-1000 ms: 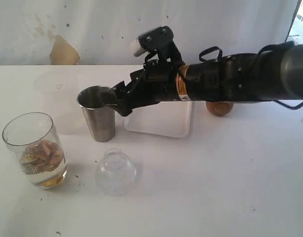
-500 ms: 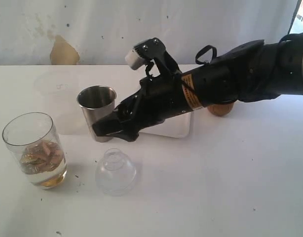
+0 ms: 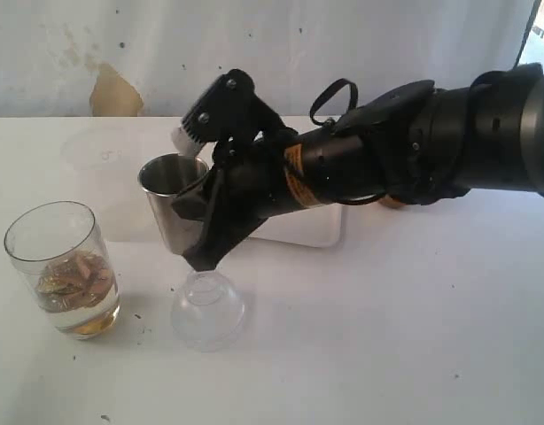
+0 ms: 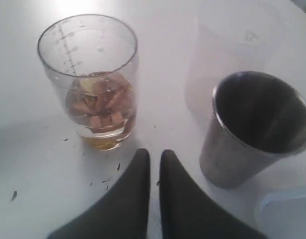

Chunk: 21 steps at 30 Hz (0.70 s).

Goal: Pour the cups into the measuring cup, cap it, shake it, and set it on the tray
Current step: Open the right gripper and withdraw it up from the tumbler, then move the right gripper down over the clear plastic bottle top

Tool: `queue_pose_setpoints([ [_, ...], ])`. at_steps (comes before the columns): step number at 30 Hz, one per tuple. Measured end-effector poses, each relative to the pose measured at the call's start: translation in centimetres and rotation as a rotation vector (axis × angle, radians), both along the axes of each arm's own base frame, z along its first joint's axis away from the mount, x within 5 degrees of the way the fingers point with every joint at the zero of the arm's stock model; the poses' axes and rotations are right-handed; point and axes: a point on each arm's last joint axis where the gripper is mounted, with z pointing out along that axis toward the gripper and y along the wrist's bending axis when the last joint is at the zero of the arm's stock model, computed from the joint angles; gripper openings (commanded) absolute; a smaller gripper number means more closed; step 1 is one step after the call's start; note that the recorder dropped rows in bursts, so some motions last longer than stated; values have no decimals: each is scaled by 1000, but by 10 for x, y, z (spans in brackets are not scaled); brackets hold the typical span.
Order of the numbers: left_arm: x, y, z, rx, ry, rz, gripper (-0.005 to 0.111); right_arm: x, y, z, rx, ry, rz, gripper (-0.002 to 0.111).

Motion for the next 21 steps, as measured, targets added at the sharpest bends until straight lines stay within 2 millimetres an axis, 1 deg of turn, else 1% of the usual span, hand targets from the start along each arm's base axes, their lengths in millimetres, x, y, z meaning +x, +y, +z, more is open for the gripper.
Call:
queue_pose_setpoints([
  [3,0,0,0,0,0,0,0,-5,7,0,-38,-60,24,0],
  [5,0,0,0,0,0,0,0,-3,8,0,-46,-62,-33,0],
  [7,0,0,0,0,0,0,0,3,3,0,-49,-61,-134,0],
  [11,0,0,0,0,0,0,0,21,-15,5,-65,-113,-435,0],
  [15,0,0,0,0,0,0,0,30,-39,14,-111,-201,-696,0],
  [18,0,0,0,0,0,0,0,31,-60,21,-304,-282,-902,0],
  [19,0,0,0,0,0,0,0,31,-65,23,-358,-279,-949,0],
  [21,0,0,0,0,0,0,0,29,-73,26,-481,-212,-1008,0],
])
